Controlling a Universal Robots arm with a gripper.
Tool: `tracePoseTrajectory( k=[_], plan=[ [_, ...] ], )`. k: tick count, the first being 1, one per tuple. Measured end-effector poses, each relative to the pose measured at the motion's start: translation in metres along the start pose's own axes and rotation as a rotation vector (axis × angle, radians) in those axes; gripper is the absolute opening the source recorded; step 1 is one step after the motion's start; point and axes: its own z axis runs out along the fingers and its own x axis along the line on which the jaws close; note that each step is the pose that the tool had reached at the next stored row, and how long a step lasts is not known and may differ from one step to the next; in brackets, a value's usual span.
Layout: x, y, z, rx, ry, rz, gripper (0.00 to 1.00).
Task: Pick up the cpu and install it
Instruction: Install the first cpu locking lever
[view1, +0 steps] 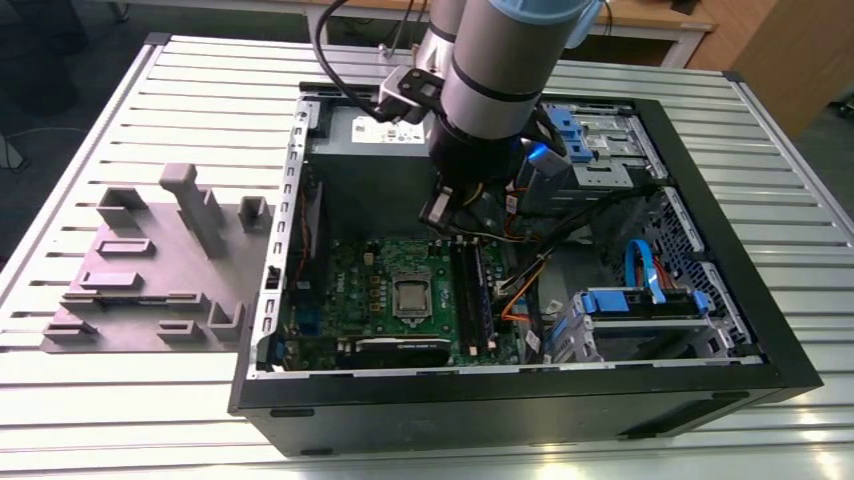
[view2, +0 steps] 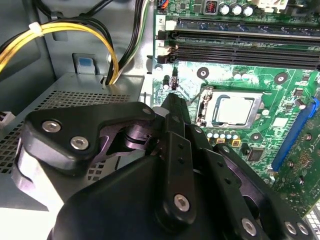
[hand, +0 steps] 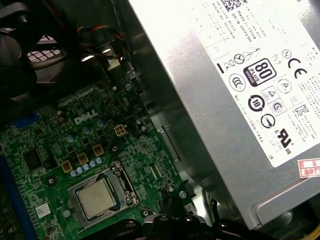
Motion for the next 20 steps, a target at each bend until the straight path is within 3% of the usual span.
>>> tracePoseTrajectory(
  k=[9,20],
  plan=[
    [0.0046,-0.0023,-0.0004,0.0046,0.0110,-0.011,0.10],
    [0.0156,-0.0079,-0.0013,0.0056,0.0158,-0.029,0.10]
  ],
)
